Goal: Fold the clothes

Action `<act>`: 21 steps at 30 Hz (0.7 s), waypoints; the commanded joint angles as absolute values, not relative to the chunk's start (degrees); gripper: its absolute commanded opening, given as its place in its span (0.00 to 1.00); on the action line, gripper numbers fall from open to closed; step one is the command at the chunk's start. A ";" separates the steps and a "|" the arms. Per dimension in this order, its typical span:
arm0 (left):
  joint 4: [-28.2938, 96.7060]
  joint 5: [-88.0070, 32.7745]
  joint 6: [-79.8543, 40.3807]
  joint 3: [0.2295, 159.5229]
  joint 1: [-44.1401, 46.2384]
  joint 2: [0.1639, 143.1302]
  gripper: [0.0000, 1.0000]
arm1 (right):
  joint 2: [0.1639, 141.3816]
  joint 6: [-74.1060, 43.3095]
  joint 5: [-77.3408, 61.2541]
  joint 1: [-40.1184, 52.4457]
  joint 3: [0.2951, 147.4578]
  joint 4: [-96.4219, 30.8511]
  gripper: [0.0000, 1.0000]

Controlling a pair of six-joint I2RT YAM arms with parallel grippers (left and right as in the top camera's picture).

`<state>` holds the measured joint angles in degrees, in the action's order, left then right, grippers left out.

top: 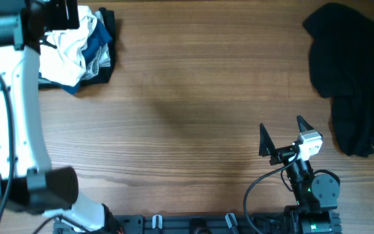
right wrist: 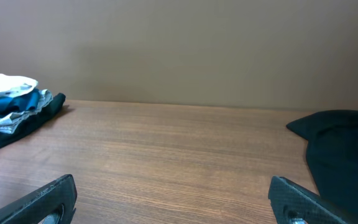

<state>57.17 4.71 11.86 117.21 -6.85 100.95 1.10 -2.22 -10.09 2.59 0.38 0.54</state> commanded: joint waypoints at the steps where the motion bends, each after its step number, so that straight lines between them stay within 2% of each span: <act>1: 60.69 5.48 12.86 117.12 -6.98 93.01 1.00 | 0.58 -1.63 -11.00 2.83 0.30 0.89 1.00; 4: 64.97 5.48 12.84 116.49 -6.96 88.75 1.00 | 0.58 -1.63 -11.00 2.83 0.30 0.89 1.00; 8: 62.76 3.68 12.82 109.43 -7.05 81.32 1.00 | 0.58 -1.63 -11.00 2.83 0.30 0.89 1.00; 12: 48.64 -6.63 12.53 92.16 -8.51 70.87 1.00 | 0.58 -1.61 -11.00 2.83 0.30 0.89 1.00; 16: 30.57 -7.62 3.01 71.72 -8.54 60.53 1.00 | 0.58 -1.61 -11.00 2.83 0.30 0.89 1.00; 21: 11.31 -11.03 0.56 47.70 -8.51 46.54 1.00 | 0.58 -1.63 -11.00 2.83 0.30 0.89 1.00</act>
